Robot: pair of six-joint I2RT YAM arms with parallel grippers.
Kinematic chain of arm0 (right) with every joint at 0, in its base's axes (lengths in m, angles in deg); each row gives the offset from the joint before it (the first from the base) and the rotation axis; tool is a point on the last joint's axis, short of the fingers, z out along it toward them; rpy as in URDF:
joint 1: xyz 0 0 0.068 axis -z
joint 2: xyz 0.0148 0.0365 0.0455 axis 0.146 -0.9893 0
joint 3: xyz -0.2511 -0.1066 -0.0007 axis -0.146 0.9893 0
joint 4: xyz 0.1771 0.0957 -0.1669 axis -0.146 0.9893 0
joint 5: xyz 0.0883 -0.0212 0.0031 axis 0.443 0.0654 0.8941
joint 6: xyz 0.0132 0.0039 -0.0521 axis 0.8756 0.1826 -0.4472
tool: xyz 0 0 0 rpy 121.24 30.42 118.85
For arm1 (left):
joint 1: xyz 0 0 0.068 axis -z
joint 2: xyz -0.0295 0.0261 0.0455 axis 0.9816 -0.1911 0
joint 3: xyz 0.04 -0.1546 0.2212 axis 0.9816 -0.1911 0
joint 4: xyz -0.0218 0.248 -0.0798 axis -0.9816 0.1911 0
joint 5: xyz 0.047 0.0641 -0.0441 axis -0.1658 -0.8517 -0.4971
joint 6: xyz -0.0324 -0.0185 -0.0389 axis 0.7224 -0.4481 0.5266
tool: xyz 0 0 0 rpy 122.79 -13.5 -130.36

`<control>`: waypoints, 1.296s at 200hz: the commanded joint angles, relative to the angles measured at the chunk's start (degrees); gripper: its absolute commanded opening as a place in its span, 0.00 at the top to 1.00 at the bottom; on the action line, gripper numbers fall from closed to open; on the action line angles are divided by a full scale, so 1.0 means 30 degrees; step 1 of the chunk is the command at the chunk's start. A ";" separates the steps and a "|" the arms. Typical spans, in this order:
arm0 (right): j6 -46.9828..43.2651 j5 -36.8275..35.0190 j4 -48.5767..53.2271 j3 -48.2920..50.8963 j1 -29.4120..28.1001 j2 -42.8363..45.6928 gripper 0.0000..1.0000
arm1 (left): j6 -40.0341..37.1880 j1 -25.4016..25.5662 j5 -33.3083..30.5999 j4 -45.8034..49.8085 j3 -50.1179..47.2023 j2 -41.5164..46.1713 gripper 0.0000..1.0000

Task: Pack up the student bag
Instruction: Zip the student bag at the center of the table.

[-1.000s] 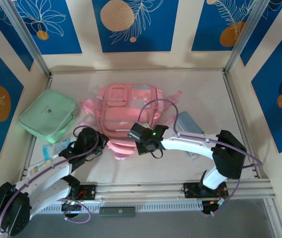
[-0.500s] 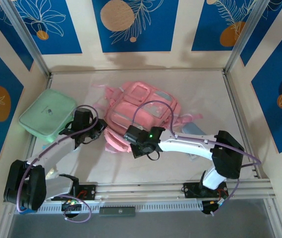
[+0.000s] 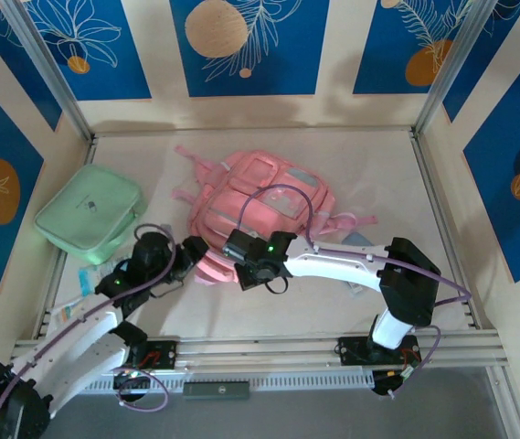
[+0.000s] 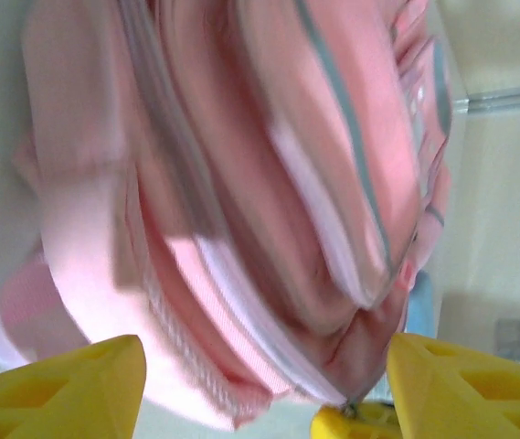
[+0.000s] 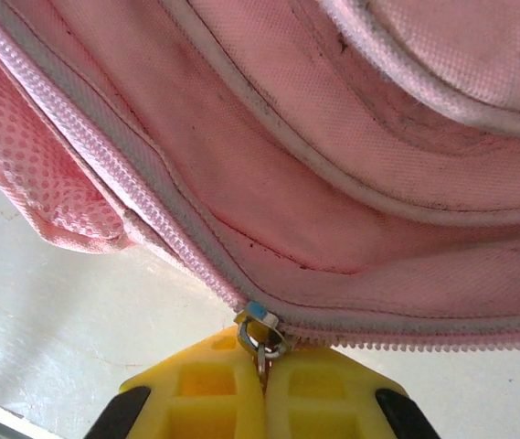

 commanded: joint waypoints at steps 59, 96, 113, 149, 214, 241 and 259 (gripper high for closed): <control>-0.0132 0.0334 -0.0563 -0.0680 -0.0384 -0.0623 1.00 | 0.5473 0.4181 -0.4706 -0.4337 0.0394 -0.5067 0.30; -0.0222 0.0089 0.0191 -0.1236 -0.0490 -0.0901 1.00 | 0.5539 0.4356 -0.5180 -0.4675 0.0912 -0.6805 0.54; -0.0172 -0.0382 0.0696 -0.1137 -0.0588 -0.0727 1.00 | 0.5387 0.4289 -0.5982 -0.3418 0.0934 -0.6244 0.70; 0.0092 -0.0912 0.1855 -0.0464 -0.0404 -0.0013 1.00 | 0.3969 0.3206 -0.6894 -0.0392 0.0724 -0.3663 1.00; -0.0293 -0.0420 0.2122 0.1919 0.1932 0.1441 1.00 | 0.1174 -0.1668 -0.4347 0.3248 0.0006 0.0357 1.00; -0.0905 -0.0504 0.2049 0.2537 0.3303 0.1462 1.00 | -0.0101 -0.2997 -0.3924 0.4543 0.0280 0.0939 1.00; -0.1154 -0.0821 0.2045 0.2910 0.4110 0.1561 1.00 | -0.1241 -0.3659 -0.3401 0.4787 0.0622 0.0937 1.00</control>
